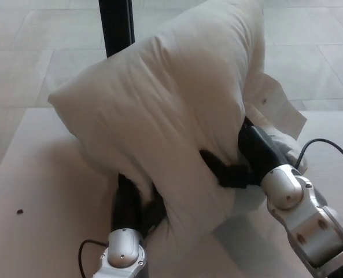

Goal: The robot uses its left hand to press on the left side of the pillow kept in the middle of the desk and uses its right hand to lift up and the right side of the pillow and turn it over

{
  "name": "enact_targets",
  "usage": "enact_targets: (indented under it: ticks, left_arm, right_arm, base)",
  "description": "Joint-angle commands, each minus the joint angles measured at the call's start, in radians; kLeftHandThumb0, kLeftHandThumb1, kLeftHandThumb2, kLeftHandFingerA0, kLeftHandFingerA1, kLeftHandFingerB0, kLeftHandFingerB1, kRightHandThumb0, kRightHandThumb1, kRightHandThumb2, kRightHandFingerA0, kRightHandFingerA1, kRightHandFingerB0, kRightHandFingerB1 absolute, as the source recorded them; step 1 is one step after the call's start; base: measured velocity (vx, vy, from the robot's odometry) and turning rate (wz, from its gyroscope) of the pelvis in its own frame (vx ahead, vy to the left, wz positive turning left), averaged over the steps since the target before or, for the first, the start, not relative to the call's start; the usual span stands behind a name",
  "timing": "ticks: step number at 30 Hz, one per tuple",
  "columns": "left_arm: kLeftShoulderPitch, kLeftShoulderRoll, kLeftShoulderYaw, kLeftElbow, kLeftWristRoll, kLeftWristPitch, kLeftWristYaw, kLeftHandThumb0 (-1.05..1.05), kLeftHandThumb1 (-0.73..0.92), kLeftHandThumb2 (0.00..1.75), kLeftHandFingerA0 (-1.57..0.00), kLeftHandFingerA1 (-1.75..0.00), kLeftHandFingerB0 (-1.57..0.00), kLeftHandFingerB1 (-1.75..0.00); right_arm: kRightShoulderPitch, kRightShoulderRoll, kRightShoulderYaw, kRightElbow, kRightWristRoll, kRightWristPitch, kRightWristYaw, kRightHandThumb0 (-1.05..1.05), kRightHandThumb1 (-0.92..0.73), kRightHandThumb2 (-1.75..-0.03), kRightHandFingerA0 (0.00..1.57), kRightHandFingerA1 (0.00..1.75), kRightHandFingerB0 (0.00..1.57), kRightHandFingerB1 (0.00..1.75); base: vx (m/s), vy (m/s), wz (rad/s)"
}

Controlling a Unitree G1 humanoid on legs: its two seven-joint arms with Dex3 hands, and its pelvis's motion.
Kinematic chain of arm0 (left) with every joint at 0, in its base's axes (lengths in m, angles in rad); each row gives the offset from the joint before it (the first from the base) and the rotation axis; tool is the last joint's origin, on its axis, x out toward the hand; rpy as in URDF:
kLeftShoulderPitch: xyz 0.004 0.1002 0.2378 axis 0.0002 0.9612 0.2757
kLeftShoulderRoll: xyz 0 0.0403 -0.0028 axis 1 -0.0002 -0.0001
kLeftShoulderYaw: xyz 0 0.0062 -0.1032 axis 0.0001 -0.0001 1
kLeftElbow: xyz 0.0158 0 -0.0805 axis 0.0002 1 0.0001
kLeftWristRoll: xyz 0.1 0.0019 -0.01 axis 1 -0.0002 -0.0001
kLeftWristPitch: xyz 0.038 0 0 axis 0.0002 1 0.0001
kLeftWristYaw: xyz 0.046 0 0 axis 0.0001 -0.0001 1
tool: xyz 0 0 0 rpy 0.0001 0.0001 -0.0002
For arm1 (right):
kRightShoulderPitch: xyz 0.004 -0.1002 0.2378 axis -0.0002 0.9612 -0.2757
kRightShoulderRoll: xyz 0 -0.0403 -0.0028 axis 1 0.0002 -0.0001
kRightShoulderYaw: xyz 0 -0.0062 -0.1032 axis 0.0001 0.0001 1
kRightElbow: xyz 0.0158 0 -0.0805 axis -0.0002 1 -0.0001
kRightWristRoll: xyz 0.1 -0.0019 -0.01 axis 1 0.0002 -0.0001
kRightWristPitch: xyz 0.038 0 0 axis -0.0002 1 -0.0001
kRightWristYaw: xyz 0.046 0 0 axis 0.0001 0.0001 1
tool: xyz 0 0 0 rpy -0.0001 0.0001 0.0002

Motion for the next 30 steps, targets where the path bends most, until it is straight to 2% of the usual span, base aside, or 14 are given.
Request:
enact_targets:
  ticks: [1, 3, 4, 7, 8, 9, 15, 16, 17, 21, 23, 24, 28, 30]
  left_arm:
    - [0.103, -0.231, -0.196, 0.245, 0.0, -0.064, -0.149, -1.02, 0.63, 0.93, -0.27, -0.87, 0.0, -0.01]
    - [0.1, -0.227, -0.198, 0.257, 0.0, -0.08, -0.156, -0.78, 0.68, 0.61, -0.19, -1.19, 0.0, 0.0]
    - [0.097, -0.223, -0.199, 0.275, 0.005, -0.102, -0.166, -0.98, 0.59, 0.91, -0.35, -1.0, 0.0, -0.01]
    - [0.083, -0.218, -0.208, 0.304, 0.022, -0.119, -0.166, -1.05, 0.61, 0.95, -0.26, -0.86, 0.0, -0.02]
    - [0.079, -0.216, -0.21, 0.303, 0.025, -0.112, -0.164, -0.82, 0.66, 0.59, -0.19, -0.91, 0.0, 0.0]
    - [0.077, -0.216, -0.21, 0.298, 0.021, -0.107, -0.167, -1.04, 0.6, 0.94, -0.28, -0.85, 0.0, -0.03]
    - [0.069, -0.205, -0.238, 0.278, 0.033, -0.114, -0.173, -0.97, 0.59, 0.92, -0.32, -0.94, 0.0, 0.0]
    - [0.054, -0.183, -0.262, 0.229, 0.042, -0.081, -0.18, -0.91, 0.59, 0.92, -0.34, -0.84, 0.0, 0.0]
    - [0.016, -0.144, -0.288, 0.194, 0.071, -0.045, -0.193, -0.82, 0.56, 0.88, -0.14, -0.64, 0.0, -0.02]
    - [-0.044, -0.06, -0.36, 0.157, 0.155, 0.025, -0.207, -0.67, 0.59, 0.87, -0.03, -0.54, 0.0, 0.0]
    - [-0.137, 0.006, -0.384, 0.209, 0.227, 0.097, -0.226, -0.48, 0.91, 0.65, -0.34, -1.05, 0.0, 0.0]
    - [-0.116, 0.0, -0.346, 0.19, 0.178, 0.083, -0.227, -0.36, 0.79, 0.61, -0.29, -1.02, 0.0, -0.24]
    - [-0.014, 0.112, -0.257, 0.06, 0.105, -0.006, -0.249, -0.65, 0.57, 0.84, -0.12, -0.6, 0.0, -0.01]
    - [0.001, 0.201, -0.238, 0.032, 0.117, -0.037, -0.275, -0.68, 0.54, 0.85, -0.15, -0.63, 0.0, 0.0]
  right_arm:
    - [0.104, 0.215, 0.407, 0.076, 0.027, -0.085, 0.325, -0.96, -0.58, -1.02, 0.03, 0.56, 0.12, 0.58]
    - [0.102, 0.211, 0.414, 0.076, 0.023, -0.092, 0.333, -0.96, -0.58, -0.97, 0.08, 0.64, 0.11, 0.56]
    - [0.098, 0.203, 0.425, 0.078, 0.017, -0.107, 0.349, -0.97, -0.75, -0.64, 0.06, 0.65, 0.12, 0.55]
    - [0.101, 0.189, 0.436, 0.076, 0.017, -0.131, 0.373, -0.92, -0.57, -1.03, 0.13, 0.62, 0.16, 0.6]
    - [0.102, 0.188, 0.432, 0.077, 0.02, -0.136, 0.375, -0.93, -0.57, -1.04, 0.12, 0.62, 0.14, 0.59]
    - [0.104, 0.183, 0.427, 0.075, 0.02, -0.144, 0.373, -0.95, -0.76, -0.63, 0.1, 0.68, 0.11, 0.6]
    - [0.19, 0.239, 0.221, -0.003, 0.18, 0.012, 0.305, -0.94, -0.72, -0.62, 0.44, 0.91, 0.13, 0.56]
    - [0.206, 0.277, 0.083, -0.026, 0.243, 0.068, 0.239, -1.04, -0.65, -1.04, 0.5, 0.71, 0.15, 0.52]
    - [0.197, 0.301, -0.031, -0.058, 0.286, 0.115, 0.191, -0.97, -0.77, -0.63, 0.38, 0.77, 0.14, 0.43]
    - [0.165, 0.318, -0.167, -0.13, 0.287, 0.175, 0.133, -0.97, -0.77, -0.63, 0.31, 0.69, 0.14, 0.39]
    - [0.107, 0.249, -0.291, -0.181, 0.32, 0.176, 0.168, -0.86, -0.61, -1.02, 0.22, 0.6, 0.06, 0.43]
    - [0.097, 0.237, -0.315, -0.185, 0.323, 0.177, 0.172, -0.86, -0.79, -0.65, 0.23, 0.49, 0.14, 0.3]
    - [0.033, 0.152, -0.541, -0.22, 0.395, 0.214, 0.165, -0.82, -0.67, -1.04, 0.25, 0.55, 0.16, 0.45]
    - [0.053, 0.085, -0.631, -0.255, 0.419, 0.217, 0.181, -0.81, -0.86, -0.66, 0.34, 0.45, 0.23, 0.3]
  base:
    - [0.0, 0.0, 0.0]
    - [0.0, 0.0, 0.0]
    - [0.0, 0.0, 0.0]
    - [0.0, 0.0, 0.0]
    - [0.0, 0.0, 0.0]
    - [0.0, 0.0, 0.0]
    - [0.0, 0.0, 0.0]
    - [0.0, 0.0, 0.0]
    - [0.0, 0.0, 0.0]
    - [0.0, 0.0, 0.0]
    - [0.0, 0.0, 0.0]
    - [0.0, 0.0, 0.0]
    - [0.0, 0.0, 0.0]
    - [0.0, 0.0, 0.0]
